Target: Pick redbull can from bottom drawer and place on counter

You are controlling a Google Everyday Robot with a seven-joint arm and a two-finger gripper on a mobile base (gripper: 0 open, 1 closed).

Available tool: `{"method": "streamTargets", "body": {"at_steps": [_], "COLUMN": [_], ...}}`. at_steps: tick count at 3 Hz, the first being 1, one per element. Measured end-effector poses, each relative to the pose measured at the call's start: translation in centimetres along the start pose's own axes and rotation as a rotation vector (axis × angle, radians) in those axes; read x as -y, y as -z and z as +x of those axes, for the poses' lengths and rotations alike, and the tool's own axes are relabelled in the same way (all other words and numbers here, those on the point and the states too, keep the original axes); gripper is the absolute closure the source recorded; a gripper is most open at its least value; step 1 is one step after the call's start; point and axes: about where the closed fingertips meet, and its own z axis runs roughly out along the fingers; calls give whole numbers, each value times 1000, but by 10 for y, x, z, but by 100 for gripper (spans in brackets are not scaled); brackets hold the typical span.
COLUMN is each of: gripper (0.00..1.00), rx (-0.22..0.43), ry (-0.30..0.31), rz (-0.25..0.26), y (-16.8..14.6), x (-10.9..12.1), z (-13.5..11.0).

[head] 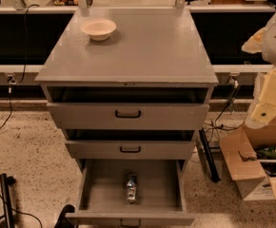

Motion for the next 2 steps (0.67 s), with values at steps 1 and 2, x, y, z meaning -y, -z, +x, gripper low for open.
{"method": "streamTargets", "body": {"at_steps": [1, 2], "gripper": [0, 0], "rx": [0, 8], "ry": [0, 70], "rz": [0, -58], "y": [0, -50], "x": [0, -5], "z": [0, -8]}}
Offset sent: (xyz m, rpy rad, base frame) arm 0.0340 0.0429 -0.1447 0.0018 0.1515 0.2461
